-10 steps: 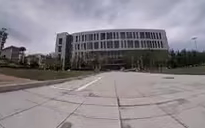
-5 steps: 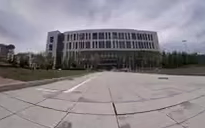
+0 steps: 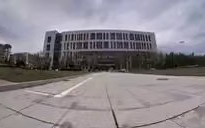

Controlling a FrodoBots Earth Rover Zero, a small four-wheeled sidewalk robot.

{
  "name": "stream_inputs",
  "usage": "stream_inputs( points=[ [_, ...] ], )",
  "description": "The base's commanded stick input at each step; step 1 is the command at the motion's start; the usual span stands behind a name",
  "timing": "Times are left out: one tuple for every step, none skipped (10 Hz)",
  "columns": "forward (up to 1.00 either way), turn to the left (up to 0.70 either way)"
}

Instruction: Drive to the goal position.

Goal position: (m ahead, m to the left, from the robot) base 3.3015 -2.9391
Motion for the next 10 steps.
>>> stream_inputs(
  points=[
    [0.7,0.0],
    [0.7,0.0],
    [0.7,0.0],
    [0.7,0.0],
    [0.7,0.0],
    [0.7,0.0],
    [0.7,0.0],
    [0.7,0.0],
    [0.7,0.0],
    [0.7,0.0]
  ],
)
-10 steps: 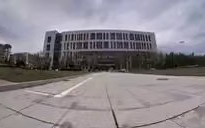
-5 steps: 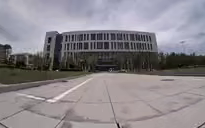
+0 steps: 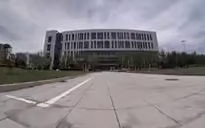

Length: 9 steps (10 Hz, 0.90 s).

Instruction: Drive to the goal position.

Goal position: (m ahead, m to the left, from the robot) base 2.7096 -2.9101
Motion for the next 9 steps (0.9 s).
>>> stream_inputs(
  points=[
    [0.7,0.0],
    [0.7,0.0],
    [0.7,0.0],
    [0.7,0.0],
    [0.7,0.0],
    [0.7,0.0],
    [0.7,0.0],
    [0.7,0.0],
    [0.7,-0.02]
  ],
)
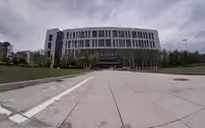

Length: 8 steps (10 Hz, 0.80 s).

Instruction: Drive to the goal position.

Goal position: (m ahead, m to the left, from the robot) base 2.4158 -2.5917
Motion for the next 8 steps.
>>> stream_inputs(
  points=[
    [0.7,-0.31],
    [0.7,-0.34],
    [0.7,-0.26],
    [0.7,0.0],
    [0.7,0.0],
    [0.7,0.0],
    [0.7,0.0],
    [0.7,0.0]
  ],
)
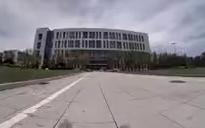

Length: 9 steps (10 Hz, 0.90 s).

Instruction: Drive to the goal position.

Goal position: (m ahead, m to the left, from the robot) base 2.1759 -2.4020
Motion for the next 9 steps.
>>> stream_inputs(
  points=[
    [0.7,0.0],
    [0.7,0.0],
    [0.7,0.0],
    [0.7,0.0],
    [0.7,0.0],
    [0.7,0.0],
    [0.7,0.0],
    [0.7,0.0],
    [0.7,0.0]
  ],
)
